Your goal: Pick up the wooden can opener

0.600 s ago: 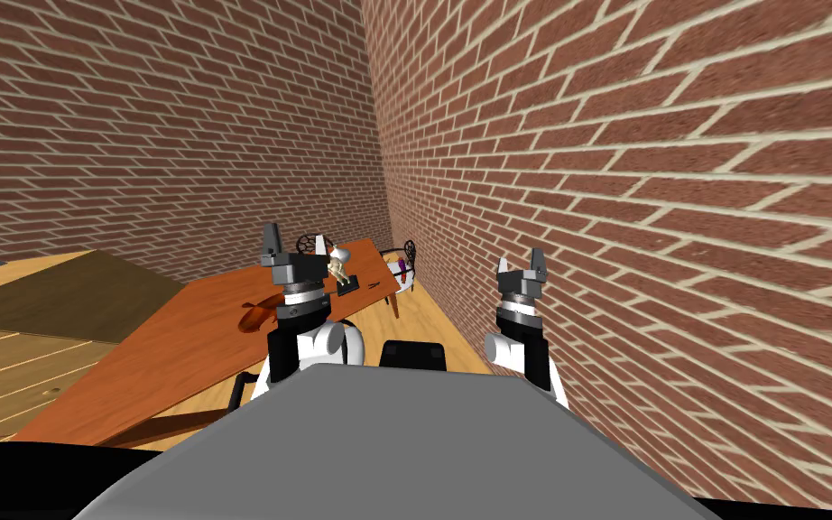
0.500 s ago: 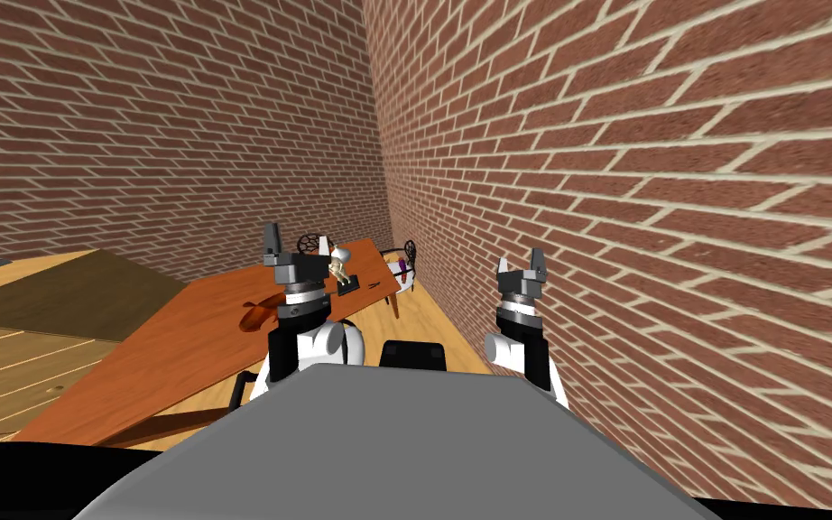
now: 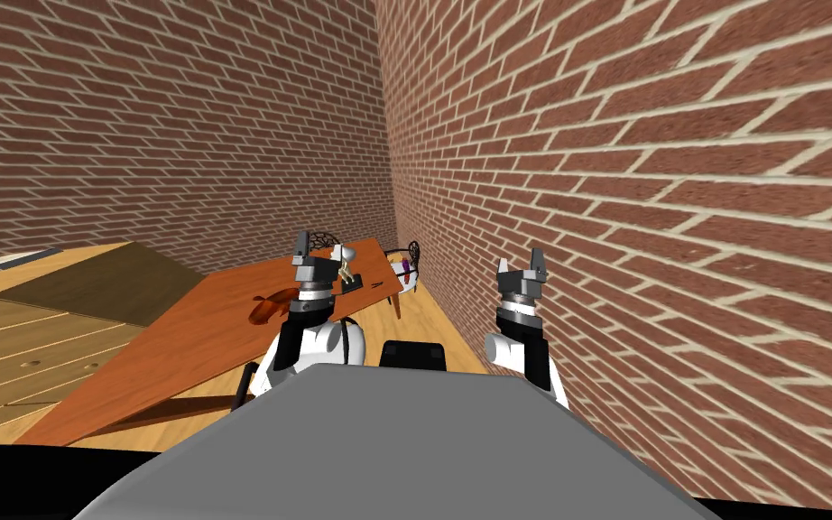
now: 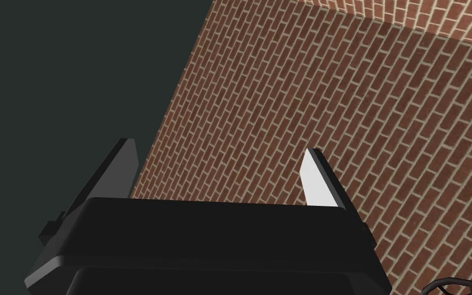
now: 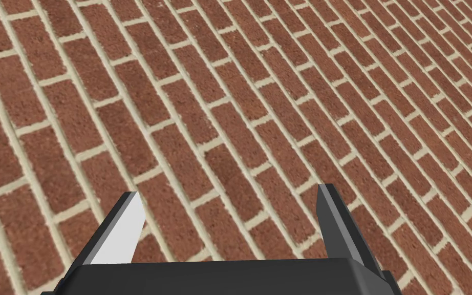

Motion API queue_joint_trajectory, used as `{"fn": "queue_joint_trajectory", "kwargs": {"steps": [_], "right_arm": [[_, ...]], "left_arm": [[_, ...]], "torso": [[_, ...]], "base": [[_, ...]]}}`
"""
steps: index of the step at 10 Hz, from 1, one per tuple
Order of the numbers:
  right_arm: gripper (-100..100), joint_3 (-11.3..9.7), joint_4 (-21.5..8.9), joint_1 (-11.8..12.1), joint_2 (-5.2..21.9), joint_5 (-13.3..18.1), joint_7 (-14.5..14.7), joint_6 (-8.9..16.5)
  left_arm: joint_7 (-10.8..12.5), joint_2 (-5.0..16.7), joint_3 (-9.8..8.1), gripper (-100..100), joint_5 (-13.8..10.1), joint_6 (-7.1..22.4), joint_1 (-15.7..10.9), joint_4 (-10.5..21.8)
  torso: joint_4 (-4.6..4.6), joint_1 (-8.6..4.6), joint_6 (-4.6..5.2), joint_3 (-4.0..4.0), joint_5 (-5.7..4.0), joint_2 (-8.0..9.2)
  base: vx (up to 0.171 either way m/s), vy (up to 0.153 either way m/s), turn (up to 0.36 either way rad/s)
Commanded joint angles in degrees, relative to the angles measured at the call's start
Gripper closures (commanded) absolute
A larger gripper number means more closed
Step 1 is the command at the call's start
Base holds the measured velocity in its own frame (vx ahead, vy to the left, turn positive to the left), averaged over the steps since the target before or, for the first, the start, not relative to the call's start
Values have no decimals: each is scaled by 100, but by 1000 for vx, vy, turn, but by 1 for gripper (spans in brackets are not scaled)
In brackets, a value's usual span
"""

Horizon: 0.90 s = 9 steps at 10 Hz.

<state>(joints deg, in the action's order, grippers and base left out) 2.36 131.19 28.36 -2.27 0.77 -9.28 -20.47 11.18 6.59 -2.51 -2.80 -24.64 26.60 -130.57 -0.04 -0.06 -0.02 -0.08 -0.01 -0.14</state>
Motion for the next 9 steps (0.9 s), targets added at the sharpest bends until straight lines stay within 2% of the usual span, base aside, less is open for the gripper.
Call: {"fn": "queue_joint_trajectory", "kwargs": {"steps": [1, 3, 4, 6, 7, 9], "right_arm": [[0, 0, 0, 0, 0, 0, 0, 0], [0, 0, 0, 0, 0, 0, 0, 0], [0, 0, 0, 0, 0, 0, 0, 0], [0, 0, 0, 0, 0, 0, 0, 0], [0, 0, 0, 0, 0, 0, 0, 0], [0, 0, 0, 0, 0, 0, 0, 0]], "left_arm": [[59, 142, -18, -100, 58, 262, -188, 252], [167, 297, -65, -100, 115, 522, -374, 649], [167, 297, -65, -100, 115, 522, -374, 680], [279, 416, -115, -100, 179, 827, -596, 1076], [279, 416, -115, -100, 179, 827, -596, 1173], [387, 506, -166, -100, 244, 1168, -856, 1632]], "torso": [[0, 0, 0, 0, 0, 0], [-1, -4, 0, -2, -1, -3], [-1, -5, 0, -3, -2, -5], [-1, -1, 1, -2, -1, -4], [-2, -5, 1, -5, -2, -9], [0, -2, 1, 0, -1, 0]], "base": [[32, -28, 147], [42, -37, 170], [37, -28, 65], [49, -32, 146], [34, -34, 75], [31, -39, 167]]}}
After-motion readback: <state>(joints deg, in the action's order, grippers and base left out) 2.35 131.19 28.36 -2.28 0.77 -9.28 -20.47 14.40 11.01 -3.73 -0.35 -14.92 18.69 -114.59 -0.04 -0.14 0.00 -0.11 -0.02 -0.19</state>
